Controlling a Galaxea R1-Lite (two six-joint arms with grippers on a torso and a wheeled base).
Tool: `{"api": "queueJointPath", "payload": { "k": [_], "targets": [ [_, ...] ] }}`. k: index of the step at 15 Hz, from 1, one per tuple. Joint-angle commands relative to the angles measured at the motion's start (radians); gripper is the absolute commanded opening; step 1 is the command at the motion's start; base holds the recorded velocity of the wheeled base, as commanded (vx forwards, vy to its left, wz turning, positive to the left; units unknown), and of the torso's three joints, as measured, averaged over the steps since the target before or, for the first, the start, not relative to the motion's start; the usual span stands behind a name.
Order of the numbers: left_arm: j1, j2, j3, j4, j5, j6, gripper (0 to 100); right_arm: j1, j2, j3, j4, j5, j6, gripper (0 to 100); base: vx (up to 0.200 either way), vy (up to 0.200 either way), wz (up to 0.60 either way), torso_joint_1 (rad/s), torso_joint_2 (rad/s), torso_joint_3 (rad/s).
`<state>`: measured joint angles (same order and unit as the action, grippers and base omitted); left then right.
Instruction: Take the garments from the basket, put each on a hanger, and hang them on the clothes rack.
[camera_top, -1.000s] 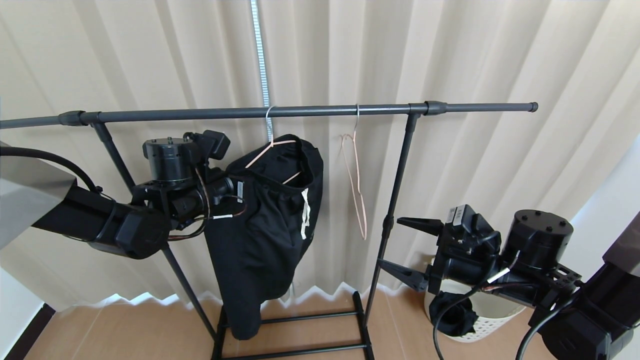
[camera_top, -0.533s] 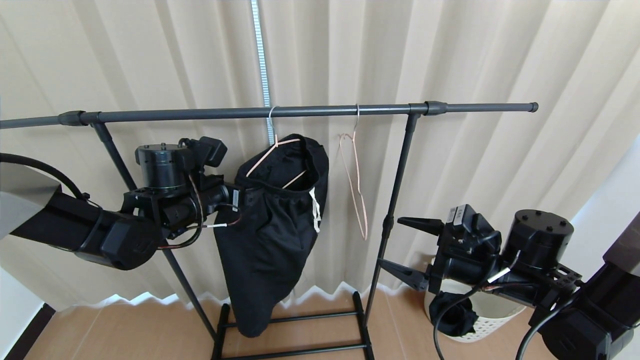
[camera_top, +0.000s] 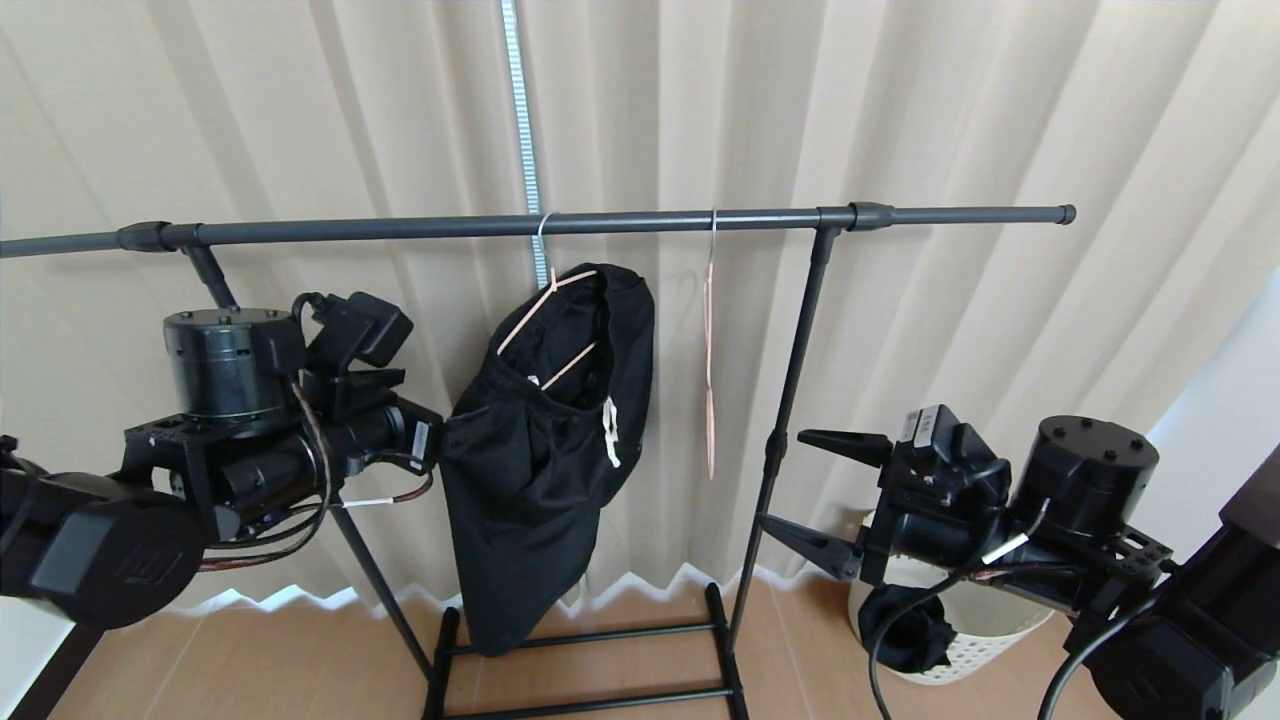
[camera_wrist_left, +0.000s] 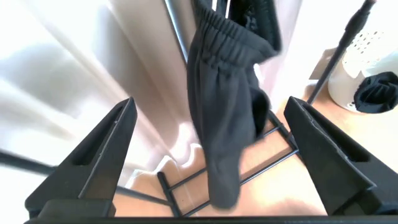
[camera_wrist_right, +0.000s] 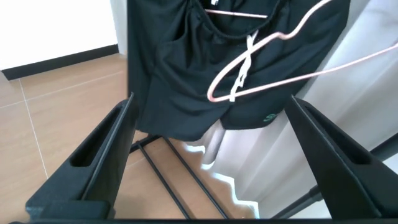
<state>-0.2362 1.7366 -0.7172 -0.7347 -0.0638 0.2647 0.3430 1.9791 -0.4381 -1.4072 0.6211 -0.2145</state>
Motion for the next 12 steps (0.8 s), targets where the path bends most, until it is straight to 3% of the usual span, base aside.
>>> {"api": "queueJointPath", "payload": {
  "k": [1, 4, 5, 7, 9, 12],
  "targets": [
    [0.000, -0.161, 0.098, -0.002, -0.005, -0.004, 100, 0.001, -0.025, 0.001, 0.001, 0.000, 0.000, 100, 0.000, 0.000, 0.00, 0.000, 0.00, 0.000],
    [0.001, -0.308, 0.219, -0.003, -0.007, -0.009, 100, 0.001, -0.089, -0.002, 0.010, -0.043, 0.020, 100, 0.000, 0.000, 0.00, 0.000, 0.00, 0.000],
    [0.024, -0.451, 0.320, -0.005, -0.007, -0.012, 100, 0.008, -0.186, -0.010, 0.036, -0.152, 0.093, 100, 0.000, 0.000, 0.00, 0.000, 0.00, 0.000],
    [0.066, -0.558, 0.384, -0.005, -0.019, -0.012, 100, 0.010, -0.289, -0.027, 0.148, -0.247, 0.104, 100, 0.000, 0.000, 0.00, 0.000, 0.00, 0.000],
    [0.167, -0.701, 0.464, 0.001, -0.074, -0.065, 100, 0.016, -0.471, -0.082, 0.452, -0.462, 0.106, 100, 0.000, 0.000, 0.00, 0.000, 0.00, 0.000],
    [0.238, -0.787, 0.564, 0.003, -0.172, -0.137, 100, 0.060, -0.712, -0.004, 0.692, -0.561, 0.109, 100, 0.000, 0.000, 0.00, 0.000, 0.00, 0.000]
  ]
}}
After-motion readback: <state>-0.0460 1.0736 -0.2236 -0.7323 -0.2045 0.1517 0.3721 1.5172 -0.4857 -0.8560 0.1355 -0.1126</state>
